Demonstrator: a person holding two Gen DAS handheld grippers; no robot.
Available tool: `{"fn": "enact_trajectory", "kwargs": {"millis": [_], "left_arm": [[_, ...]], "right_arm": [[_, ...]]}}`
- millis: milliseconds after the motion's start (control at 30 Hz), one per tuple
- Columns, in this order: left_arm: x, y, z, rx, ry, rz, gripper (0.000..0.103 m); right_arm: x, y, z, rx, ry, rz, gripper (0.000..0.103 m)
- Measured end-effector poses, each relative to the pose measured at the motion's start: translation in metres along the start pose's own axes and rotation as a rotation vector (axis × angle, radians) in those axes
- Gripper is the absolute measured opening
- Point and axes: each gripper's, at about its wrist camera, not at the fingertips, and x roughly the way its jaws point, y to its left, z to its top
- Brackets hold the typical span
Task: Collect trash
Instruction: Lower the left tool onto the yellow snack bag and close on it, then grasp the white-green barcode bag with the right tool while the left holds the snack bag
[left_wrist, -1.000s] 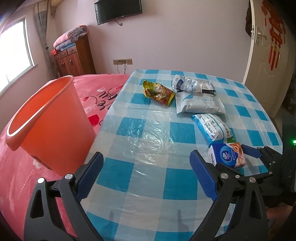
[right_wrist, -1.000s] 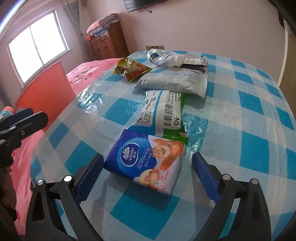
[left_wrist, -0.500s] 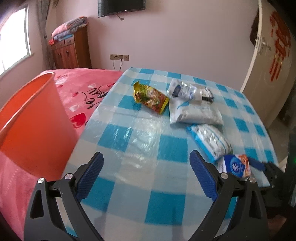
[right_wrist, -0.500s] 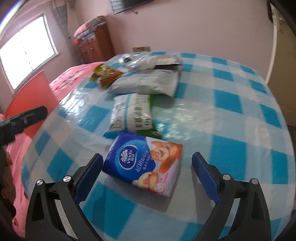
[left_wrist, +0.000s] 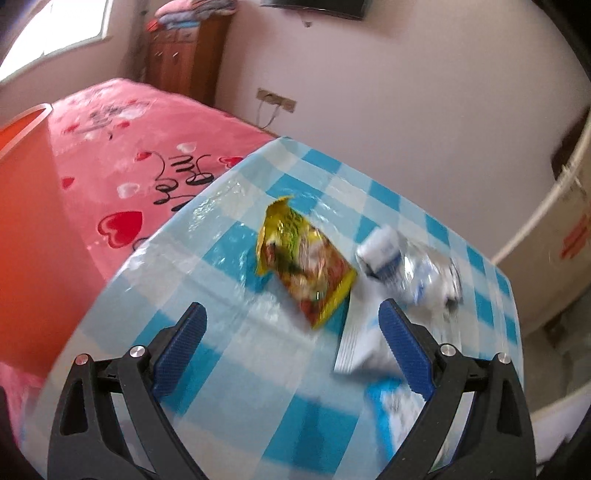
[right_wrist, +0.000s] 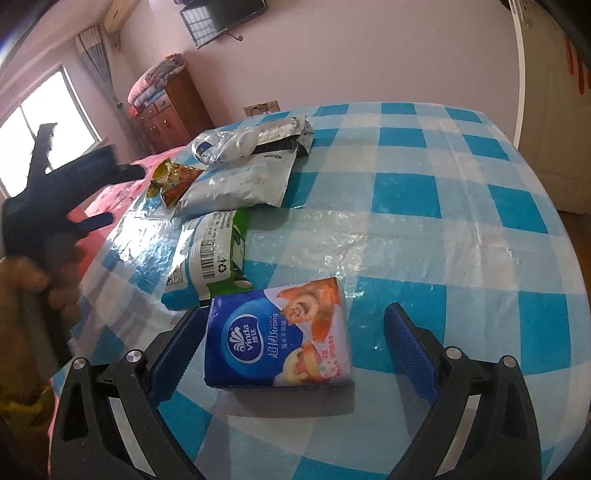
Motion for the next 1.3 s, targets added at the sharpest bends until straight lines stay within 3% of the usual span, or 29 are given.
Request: {"fn": "enact_trajectory", "kwargs": {"millis": [300,700,800,933,1133,1300], "left_arm": [[0.046,0.006,0.033,-0.179,0.013,0.029,0.095],[0.076,-0.01,0.041,-0.112,0.042,0.147,0.094],[0.078,-0.016,0.039,-0.068,0.035,0.211,0.084],[0.076,-0.02,0.036,-0.048,0.022,0.195,0.064],[0.069,-0.022,0.029,-0.011,0.019,0.195,0.052],[0.059,-0.017,0.02,0.006,0.023,0.181,0.049]], "right_arm": [[-0.002,-0.006,0.001,0.018,-0.006,0.064,0.098],[-0.002,-0.012,0.003,0.02,-0.004,0.116,0.099],[-0.002,-0.012,0.004,0.016,-0.002,0.123,0.099],[-0.002,-0.013,0.004,0.01,0.001,0.13,0.099],[-0.002,-0.014,0.005,0.007,0.003,0.136,0.099],[-0.002,-0.013,0.005,0.004,0.005,0.135,0.099]]}}
